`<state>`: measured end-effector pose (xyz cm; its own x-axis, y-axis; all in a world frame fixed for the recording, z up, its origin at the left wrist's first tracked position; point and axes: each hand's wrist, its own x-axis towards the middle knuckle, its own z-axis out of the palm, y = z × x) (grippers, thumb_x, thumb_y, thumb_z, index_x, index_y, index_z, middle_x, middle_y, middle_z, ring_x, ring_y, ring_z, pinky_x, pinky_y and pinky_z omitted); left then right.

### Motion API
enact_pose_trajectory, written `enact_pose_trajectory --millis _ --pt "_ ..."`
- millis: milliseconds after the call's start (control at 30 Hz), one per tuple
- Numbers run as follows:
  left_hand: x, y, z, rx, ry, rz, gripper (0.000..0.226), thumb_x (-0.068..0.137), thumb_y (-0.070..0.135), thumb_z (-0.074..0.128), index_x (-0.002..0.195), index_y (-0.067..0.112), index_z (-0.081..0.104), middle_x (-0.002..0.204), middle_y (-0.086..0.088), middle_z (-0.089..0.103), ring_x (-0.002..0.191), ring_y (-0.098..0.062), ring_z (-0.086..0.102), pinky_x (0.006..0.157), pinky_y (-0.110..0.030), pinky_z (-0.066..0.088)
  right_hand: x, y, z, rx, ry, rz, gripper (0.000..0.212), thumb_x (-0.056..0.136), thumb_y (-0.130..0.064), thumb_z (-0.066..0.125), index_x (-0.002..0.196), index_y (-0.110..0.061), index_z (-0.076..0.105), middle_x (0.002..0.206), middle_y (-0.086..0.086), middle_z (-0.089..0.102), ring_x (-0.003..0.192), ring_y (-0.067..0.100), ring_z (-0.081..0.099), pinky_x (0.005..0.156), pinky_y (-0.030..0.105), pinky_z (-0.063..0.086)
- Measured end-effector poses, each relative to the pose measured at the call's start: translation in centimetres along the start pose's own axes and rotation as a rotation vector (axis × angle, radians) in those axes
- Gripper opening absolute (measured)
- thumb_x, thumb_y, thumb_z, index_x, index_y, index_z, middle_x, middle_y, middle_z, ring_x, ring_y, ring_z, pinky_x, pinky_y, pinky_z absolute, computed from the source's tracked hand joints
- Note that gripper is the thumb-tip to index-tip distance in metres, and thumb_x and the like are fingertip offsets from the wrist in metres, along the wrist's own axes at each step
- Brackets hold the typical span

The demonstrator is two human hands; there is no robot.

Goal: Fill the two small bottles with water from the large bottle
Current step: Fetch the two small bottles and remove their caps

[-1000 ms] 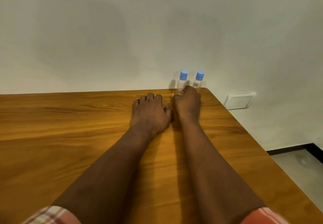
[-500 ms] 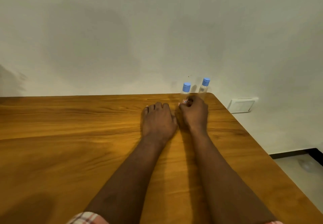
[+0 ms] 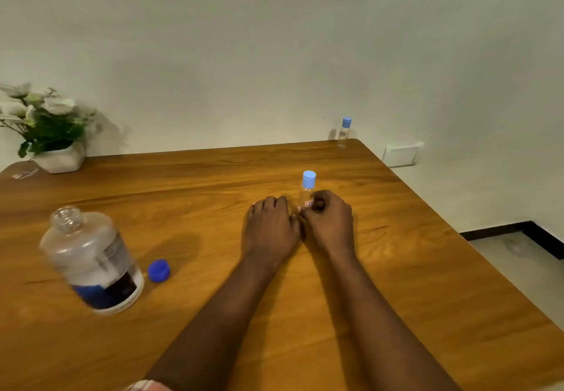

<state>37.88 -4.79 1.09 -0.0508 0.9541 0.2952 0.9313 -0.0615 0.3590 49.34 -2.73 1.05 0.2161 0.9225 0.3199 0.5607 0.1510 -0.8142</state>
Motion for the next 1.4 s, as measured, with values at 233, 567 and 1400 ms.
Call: enact_pose_trajectory --millis 233,567,1400 --pt "-8.0 -1.8 -3.0 -0.033 0.014 0.033 0.049 0.093 0.040 0.049 0.134 0.014 0.048 0.131 -0.007 0.055 0.121 -0.026 0.047 0.102 -0.037 0.035 -7.5 -1.9 -1.4 0.023 -0.047 -0.025 0.029 0.070 -0.019 0.081 0.096 -0.012 0.070 0.087 0.003 0.073 0.081 0.016 0.068 0.074 0.034 0.054" --pt "-12.1 -3.7 -5.3 -0.200 -0.007 0.009 0.057 0.088 0.041 0.062 0.138 0.015 0.048 0.134 -0.005 0.055 0.125 -0.024 0.047 0.108 -0.040 0.035 -11.7 -3.1 -2.3 0.022 -0.139 -0.097 0.033 0.070 -0.022 0.083 0.100 -0.013 0.069 0.088 -0.002 0.073 0.081 0.008 0.067 0.069 0.022 0.050" --pt "-11.8 -4.0 -6.0 -0.497 0.184 -0.014 0.044 0.076 0.010 0.078 0.118 0.020 0.068 0.103 0.006 0.061 0.090 -0.009 0.058 0.079 -0.019 0.041 -10.5 -3.4 -4.5 0.413 -0.302 0.136 0.034 0.094 -0.038 0.059 0.080 -0.009 0.070 0.057 0.002 0.062 0.044 0.012 0.053 0.039 0.025 0.043"
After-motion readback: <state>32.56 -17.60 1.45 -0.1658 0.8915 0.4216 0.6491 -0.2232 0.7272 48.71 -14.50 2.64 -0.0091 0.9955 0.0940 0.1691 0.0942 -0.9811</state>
